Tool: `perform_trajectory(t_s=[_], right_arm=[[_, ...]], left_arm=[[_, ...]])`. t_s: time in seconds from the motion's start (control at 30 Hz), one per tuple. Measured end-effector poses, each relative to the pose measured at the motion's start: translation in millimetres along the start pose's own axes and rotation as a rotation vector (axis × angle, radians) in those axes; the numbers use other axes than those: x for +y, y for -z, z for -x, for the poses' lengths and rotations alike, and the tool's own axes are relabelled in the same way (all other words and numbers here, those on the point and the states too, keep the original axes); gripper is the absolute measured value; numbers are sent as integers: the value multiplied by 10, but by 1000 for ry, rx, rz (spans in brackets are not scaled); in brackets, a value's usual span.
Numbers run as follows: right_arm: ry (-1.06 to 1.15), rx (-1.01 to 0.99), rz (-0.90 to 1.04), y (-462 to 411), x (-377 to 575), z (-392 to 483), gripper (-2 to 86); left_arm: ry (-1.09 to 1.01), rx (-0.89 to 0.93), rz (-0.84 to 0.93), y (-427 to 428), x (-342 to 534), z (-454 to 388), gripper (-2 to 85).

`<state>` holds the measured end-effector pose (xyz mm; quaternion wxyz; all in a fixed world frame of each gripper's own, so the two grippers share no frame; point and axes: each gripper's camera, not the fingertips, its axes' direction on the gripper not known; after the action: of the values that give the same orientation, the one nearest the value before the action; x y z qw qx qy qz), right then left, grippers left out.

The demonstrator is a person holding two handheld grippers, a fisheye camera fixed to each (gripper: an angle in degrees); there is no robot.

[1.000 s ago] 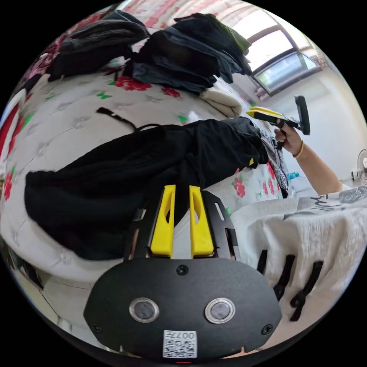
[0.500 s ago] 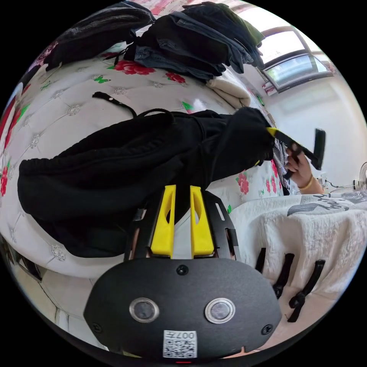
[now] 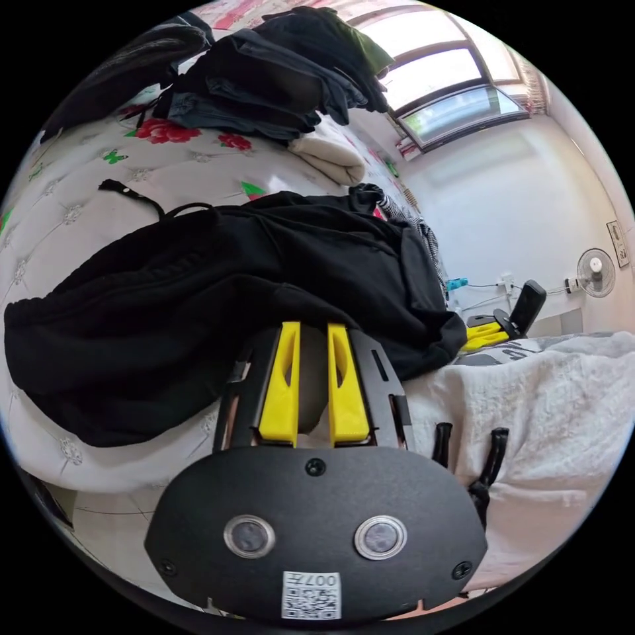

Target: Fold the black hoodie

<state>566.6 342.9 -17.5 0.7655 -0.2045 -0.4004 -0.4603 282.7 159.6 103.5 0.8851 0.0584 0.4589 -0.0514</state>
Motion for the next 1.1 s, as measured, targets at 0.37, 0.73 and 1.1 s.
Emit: perform_trajectory(t_s=[0.37,0.73,1.1], right_arm=[[233,-139,36,141,-361,498,-2],[457,-328,428,-1122,-1232,818,24],[267,-15,116,-338,-2560,-914,103]], left_arm=[[138,418,-105,530,354,306,167],[268,362,-204,672,586,314,178],[510,290,-418,647,1083,109,184]])
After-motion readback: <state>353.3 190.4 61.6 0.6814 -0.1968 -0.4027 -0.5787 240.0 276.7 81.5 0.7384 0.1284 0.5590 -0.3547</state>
